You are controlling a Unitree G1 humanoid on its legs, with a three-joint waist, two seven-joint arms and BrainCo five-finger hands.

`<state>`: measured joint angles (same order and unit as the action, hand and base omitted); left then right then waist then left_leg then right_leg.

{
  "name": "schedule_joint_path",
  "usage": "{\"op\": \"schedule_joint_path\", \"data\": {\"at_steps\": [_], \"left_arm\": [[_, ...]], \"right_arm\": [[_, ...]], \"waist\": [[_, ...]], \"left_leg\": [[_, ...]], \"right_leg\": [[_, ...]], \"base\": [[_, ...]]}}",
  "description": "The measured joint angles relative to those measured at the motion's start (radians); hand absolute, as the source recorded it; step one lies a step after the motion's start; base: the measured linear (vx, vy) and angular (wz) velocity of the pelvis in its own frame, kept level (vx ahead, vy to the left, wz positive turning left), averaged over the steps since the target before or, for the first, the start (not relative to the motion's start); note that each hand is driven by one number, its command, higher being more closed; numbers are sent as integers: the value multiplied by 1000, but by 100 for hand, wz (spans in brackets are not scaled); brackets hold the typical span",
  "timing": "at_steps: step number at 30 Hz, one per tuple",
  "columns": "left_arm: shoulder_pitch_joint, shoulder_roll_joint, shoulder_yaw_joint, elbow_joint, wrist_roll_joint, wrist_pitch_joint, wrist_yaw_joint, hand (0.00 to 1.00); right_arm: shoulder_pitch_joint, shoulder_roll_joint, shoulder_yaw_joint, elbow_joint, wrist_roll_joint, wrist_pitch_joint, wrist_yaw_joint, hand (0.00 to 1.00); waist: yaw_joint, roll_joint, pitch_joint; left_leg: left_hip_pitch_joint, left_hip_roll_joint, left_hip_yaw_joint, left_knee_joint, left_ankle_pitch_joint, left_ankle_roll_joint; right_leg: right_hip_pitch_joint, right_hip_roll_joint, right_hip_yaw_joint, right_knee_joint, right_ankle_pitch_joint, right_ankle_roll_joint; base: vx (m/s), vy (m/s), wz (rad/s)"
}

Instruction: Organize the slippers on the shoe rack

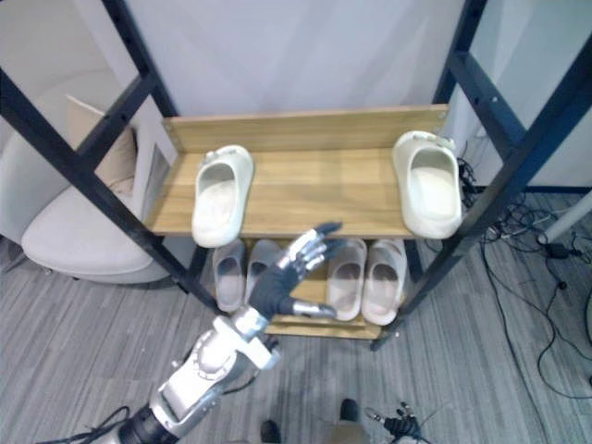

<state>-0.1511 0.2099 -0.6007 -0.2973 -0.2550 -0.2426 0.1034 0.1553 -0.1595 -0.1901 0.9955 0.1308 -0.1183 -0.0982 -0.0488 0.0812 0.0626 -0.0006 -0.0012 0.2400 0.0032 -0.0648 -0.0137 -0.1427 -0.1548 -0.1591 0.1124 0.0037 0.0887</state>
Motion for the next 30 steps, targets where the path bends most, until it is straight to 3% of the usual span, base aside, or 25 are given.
{"op": "schedule_joint_path", "data": {"at_steps": [7, 12, 16, 20, 25, 30], "left_arm": [[-116, -9, 146, 48, 111, -8, 107, 0], [-274, -7, 245, 247, 177, 17, 178, 0], [-357, 52, 301, 441, 216, 56, 221, 0], [-413, 124, 332, 589, 238, 90, 230, 0], [-505, 180, 368, 729, 265, 99, 247, 0], [-507, 207, 391, 747, 263, 103, 249, 0]], "right_arm": [[26, -1, 0, 0, -2, 1, 0, 0], [26, -1, -3, 0, -2, 2, 0, 0], [18, 0, -3, -3, -1, 3, 0, 0], [15, 3, -5, -3, 0, 7, 0, 0], [9, 3, -15, -3, 15, 7, 1, 0], [11, 16, -28, -3, 29, 7, 1, 0]], "waist": [[0, -5, -16], [-3, -10, -17], [-16, -12, -17], [-25, -21, -11], [-26, -29, -6], [-40, -31, -5]], "left_leg": [[1, 0, -1, 1, 0, 0], [2, 0, -3, 1, 1, 1], [1, 2, -3, -1, 2, 0], [3, 6, -6, -1, 2, 0], [9, 8, -4, -3, 2, -1], [14, 9, 0, -15, 3, -4]], "right_leg": [[1, 0, 0, 2, 0, 0], [3, 0, -3, 0, 1, -1], [8, 4, -6, -16, 7, -5], [25, 11, -18, -44, 18, -9], [40, 15, -20, -68, 28, -9], [40, 18, -15, -79, 30, -9]], "base": [[0, 0, 0], [0, 0, 0], [0, 0, 0], [31, 11, 2], [6, 8, 0], [0, 6, -4]]}}
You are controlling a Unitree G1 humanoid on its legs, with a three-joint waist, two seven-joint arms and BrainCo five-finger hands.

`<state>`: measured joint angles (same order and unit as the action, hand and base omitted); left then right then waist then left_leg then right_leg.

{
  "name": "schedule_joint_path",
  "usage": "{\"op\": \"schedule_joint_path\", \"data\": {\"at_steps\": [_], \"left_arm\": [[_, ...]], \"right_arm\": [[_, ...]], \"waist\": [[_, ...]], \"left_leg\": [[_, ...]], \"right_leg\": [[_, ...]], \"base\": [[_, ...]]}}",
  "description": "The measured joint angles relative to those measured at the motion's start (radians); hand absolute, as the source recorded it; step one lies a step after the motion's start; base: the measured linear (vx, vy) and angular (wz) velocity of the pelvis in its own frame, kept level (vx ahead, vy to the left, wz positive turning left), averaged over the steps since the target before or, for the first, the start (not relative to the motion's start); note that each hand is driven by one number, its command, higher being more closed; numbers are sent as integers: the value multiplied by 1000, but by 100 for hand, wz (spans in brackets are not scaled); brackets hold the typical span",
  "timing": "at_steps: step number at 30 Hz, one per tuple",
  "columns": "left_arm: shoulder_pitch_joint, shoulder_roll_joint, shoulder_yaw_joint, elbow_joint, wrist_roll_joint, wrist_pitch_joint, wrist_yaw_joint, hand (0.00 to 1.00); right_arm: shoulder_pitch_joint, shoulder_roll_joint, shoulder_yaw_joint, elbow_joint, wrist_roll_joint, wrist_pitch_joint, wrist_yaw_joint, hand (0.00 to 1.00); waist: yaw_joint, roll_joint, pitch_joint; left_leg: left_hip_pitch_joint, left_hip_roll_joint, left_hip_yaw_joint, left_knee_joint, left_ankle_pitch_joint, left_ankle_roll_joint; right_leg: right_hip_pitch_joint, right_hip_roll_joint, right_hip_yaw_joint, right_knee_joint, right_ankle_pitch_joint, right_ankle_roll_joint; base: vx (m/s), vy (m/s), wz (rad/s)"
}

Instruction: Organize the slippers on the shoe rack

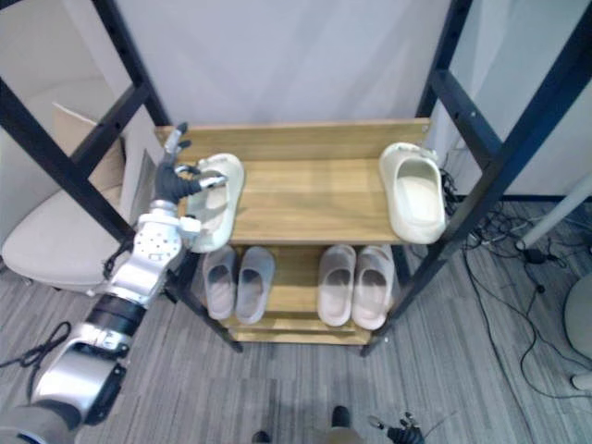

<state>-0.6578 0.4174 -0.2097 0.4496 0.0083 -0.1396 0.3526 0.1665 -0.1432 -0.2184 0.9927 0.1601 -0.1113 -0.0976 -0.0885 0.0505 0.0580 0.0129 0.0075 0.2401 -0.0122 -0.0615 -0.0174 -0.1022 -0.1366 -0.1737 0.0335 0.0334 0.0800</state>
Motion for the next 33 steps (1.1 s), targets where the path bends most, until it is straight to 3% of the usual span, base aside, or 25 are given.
{"op": "schedule_joint_path", "data": {"at_steps": [10, 17, 31, 32, 33], "left_arm": [[-5, 43, 38, 1, 23, 21, 18, 0], [-77, 94, 29, 127, 98, 60, 14, 0], [-179, 154, -8, 252, 207, 87, -29, 0], [-187, 154, -8, 258, 208, 88, -30, 100], [-194, 154, -8, 261, 209, 89, -30, 100]], "right_arm": [[-1, 28, -8, 0, 7, 1, 1, 0], [-8, 28, -8, 0, 17, 1, 2, 0], [-13, 29, -9, 0, 42, 1, 13, 0], [-15, 28, -9, 0, 46, 1, 14, 0], [-18, 28, -9, 0, 48, 1, 15, 0]], "waist": [[-4, -6, 10], [-6, -7, 24], [-13, 0, 53], [-13, 3, 57], [-13, 5, 59]], "left_leg": [[6, 3, 8, -9, -1, -6], [6, 3, 8, -9, -1, -7], [6, 16, 15, -9, -9, -19], [4, 16, 17, -9, -10, -19], [2, 17, 22, -9, -10, -20]], "right_leg": [[0, 6, 12, -4, 2, -1], [-1, 6, 13, -4, 2, -1], [-6, 19, 16, -2, -9, -9], [-9, 20, 18, -2, -9, -9], [-14, 20, 20, -1, -9, -9]], "base": [[4, 3, -3], [0, 0, 0], [3, -1, -1], [0, 0, -5], [0, 0, -8]]}}
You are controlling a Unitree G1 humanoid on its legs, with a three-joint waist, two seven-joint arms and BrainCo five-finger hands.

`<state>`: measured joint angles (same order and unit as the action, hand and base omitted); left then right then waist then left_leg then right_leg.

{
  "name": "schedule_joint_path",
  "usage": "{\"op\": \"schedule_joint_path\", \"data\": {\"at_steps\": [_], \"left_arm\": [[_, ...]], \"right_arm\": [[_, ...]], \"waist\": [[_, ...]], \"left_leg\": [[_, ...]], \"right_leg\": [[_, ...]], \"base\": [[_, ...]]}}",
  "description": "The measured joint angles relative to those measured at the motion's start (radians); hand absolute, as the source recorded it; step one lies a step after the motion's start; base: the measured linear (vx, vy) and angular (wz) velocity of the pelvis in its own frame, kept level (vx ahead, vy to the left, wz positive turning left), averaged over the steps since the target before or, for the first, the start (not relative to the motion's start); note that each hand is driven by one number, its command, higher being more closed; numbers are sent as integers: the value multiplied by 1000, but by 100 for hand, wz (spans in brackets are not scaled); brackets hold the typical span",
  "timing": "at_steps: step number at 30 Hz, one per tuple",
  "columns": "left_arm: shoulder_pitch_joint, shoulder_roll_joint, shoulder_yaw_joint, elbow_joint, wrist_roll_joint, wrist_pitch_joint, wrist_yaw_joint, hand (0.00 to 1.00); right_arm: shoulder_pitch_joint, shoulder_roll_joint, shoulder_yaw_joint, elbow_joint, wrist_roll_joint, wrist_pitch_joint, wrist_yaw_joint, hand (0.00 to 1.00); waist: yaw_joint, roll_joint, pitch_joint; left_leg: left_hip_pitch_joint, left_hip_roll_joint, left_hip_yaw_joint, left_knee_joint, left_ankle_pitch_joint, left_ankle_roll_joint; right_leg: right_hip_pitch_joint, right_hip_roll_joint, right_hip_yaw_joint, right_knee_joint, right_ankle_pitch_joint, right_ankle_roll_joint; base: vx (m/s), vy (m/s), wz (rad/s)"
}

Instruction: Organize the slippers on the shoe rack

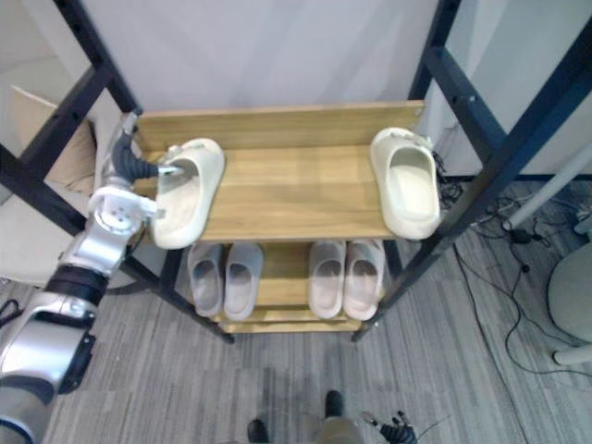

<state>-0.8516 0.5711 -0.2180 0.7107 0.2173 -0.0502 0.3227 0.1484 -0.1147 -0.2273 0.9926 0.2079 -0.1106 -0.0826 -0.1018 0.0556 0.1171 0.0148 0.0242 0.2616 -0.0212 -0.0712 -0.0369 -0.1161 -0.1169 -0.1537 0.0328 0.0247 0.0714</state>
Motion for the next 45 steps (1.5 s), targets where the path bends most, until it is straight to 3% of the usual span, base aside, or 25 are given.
{"op": "schedule_joint_path", "data": {"at_steps": [16, 22, 29, 42, 45], "left_arm": [[-33, -3, -20, 39, -17, 17, -17, 100], [-24, -51, -44, -19, -62, 20, -2, 100], [0, -200, -109, -152, -104, 5, 4, 100], [-35, -251, -124, -77, -128, 10, 30, 100], [-66, -249, -112, -43, -131, 11, 47, 100]], "right_arm": [[-9, 6, -5, 0, 31, 2, 1, 0], [-9, 6, -6, 0, 31, 4, 1, 0], [-15, 4, -6, -1, 30, 7, -2, 0], [-5, 0, -6, -5, 31, 11, -16, 0], [4, -2, -8, -24, 31, 11, -17, 0]], "waist": [[-2, 6, 4], [-1, 7, 4], [-17, 17, 10], [-45, 31, 15], [-50, 46, 23]], "left_leg": [[-4, -3, 32, 0, 0, 0], [-4, -9, 27, 0, 1, 1], [8, -18, 24, 0, 1, 1], [24, -10, 40, -3, -2, -1], [24, -9, 75, -10, -4, -5]], "right_leg": [[-22, -1, 32, 8, 8, 1], [-10, -6, 25, -10, 22, 4], [14, -8, 22, -35, 29, 7], [24, -3, 38, -43, 32, 5], [10, 3, 66, -54, 46, 5]], "base": [[-12, 2, -5], [2, 6, 2], [5, 2, 0], [-20, -8, -3], [-40, -14, -31]]}}
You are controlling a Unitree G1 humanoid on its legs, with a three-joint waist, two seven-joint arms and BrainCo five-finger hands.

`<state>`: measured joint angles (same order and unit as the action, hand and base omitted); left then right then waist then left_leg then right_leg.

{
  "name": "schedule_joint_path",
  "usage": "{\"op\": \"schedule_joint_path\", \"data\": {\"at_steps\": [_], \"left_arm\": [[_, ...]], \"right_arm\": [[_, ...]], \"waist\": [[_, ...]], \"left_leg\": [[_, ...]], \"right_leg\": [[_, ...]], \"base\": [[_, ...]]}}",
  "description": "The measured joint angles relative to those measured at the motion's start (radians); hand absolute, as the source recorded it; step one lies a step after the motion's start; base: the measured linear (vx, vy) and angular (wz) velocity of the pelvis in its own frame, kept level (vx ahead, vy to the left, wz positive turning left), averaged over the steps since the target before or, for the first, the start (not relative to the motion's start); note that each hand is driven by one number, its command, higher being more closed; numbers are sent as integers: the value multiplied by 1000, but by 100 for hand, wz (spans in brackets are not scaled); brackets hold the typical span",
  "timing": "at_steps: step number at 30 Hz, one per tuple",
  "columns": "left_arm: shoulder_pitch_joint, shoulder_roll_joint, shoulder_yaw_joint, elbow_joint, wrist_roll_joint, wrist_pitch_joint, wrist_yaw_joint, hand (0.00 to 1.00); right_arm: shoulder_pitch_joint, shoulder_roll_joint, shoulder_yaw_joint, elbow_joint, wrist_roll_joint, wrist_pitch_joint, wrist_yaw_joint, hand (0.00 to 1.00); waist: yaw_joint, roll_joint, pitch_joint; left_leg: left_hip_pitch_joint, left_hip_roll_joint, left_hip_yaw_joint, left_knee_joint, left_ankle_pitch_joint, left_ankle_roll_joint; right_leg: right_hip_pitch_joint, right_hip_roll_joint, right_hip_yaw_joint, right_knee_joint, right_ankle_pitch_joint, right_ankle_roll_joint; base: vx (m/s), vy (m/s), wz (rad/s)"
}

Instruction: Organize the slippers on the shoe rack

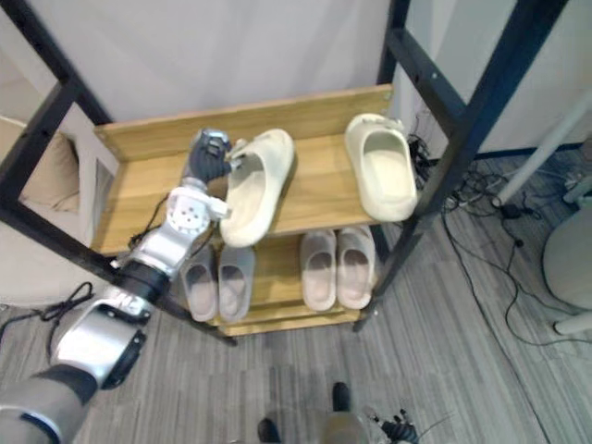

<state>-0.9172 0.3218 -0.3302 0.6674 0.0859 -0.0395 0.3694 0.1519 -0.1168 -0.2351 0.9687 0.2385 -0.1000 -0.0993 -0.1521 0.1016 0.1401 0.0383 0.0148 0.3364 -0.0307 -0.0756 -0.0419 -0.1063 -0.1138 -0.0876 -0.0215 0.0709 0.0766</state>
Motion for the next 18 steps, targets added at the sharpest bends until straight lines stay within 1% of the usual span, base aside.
{"op": "schedule_joint_path", "data": {"at_steps": [3, 10, 11, 18], "left_arm": [[-35, -1, 9, 34, 0, 2, 1, 100], [-82, -3, 9, 63, 0, 2, -2, 100], [-84, -3, 9, 64, 0, 1, -2, 0], [-92, -4, 22, 93, 0, -1, 0, 0]], "right_arm": [[7, 1, -11, -12, 1, 0, 0, 0], [7, 2, -32, -13, 1, 0, 0, 0], [7, 2, -34, -13, 1, 0, 0, 0], [8, 2, -35, -14, 2, 0, 0, 0]], "waist": [[-12, 17, 8], [-18, 33, 17], [-18, 35, 18], [-27, 38, 20]], "left_leg": [[-1, 3, 20, -1, -4, -6], [-4, 20, 41, -1, -9, -14], [-4, 20, 41, -1, -9, -14], [-4, 16, 63, -1, -12, -18]], "right_leg": [[-13, 8, 21, -3, 4, -1], [-30, 27, 39, -2, 8, -8], [-30, 28, 39, -2, 8, -8], [-36, 25, 54, -6, 10, -7]], "base": [[-11, -22, -23], [12, -35, -12], [0, 0, 0], [-32, -12, -7]]}}
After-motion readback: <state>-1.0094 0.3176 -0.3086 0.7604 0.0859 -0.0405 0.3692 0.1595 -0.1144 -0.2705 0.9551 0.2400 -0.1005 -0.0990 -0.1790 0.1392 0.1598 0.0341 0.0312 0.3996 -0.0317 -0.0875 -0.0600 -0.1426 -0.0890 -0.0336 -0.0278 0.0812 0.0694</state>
